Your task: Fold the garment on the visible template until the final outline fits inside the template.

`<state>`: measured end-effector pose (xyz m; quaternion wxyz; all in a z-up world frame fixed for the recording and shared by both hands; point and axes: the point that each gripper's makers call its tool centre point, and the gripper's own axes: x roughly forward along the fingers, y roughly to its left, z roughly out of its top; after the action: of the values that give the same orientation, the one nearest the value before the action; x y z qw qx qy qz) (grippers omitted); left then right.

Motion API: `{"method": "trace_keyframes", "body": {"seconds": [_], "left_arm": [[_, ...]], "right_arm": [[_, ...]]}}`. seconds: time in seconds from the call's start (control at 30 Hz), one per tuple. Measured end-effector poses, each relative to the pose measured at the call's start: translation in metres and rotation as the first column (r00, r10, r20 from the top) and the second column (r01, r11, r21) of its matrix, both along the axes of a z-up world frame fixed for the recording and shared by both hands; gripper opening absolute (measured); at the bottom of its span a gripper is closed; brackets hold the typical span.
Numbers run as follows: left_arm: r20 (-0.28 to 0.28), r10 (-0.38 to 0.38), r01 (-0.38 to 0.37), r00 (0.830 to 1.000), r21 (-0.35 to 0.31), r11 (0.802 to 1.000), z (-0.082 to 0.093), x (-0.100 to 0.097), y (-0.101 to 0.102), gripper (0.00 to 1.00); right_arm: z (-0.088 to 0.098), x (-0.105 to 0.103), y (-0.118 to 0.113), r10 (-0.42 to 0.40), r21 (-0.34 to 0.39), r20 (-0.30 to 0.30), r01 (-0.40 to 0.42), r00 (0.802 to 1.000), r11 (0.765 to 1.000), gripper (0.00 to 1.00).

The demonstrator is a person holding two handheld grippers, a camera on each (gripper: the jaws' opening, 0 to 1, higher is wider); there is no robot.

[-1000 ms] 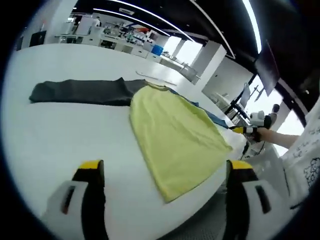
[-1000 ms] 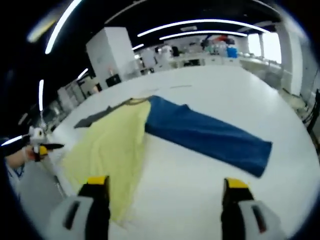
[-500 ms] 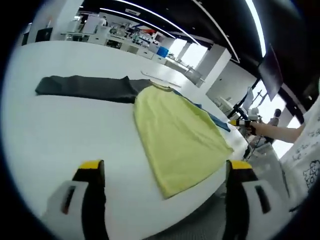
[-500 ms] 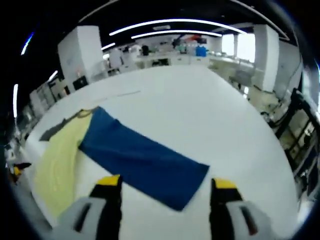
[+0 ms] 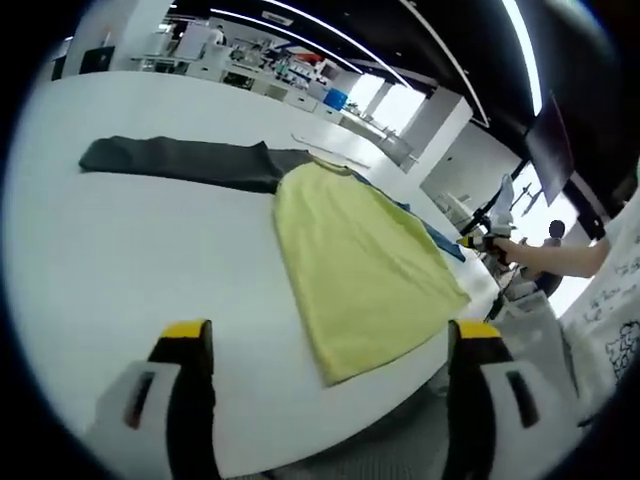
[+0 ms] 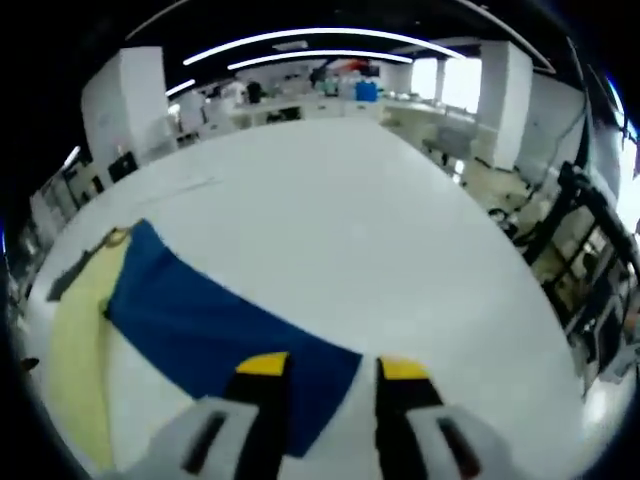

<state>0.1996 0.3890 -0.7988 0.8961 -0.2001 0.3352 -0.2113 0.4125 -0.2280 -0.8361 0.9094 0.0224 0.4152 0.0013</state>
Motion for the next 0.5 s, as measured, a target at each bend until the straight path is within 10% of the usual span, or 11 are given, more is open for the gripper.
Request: {"method": "trace_keyframes", "body": {"seconds": [0.5], "left_arm": [[-0.035,0.005,-0.005,0.999,0.002,1.000,-0.007,-0.004,-0.003,0.93]], "right_arm": [[0.000,-0.009,0.009,-0.014,0.020,-0.009,0.014,1.000,1.000,0.00]]}}
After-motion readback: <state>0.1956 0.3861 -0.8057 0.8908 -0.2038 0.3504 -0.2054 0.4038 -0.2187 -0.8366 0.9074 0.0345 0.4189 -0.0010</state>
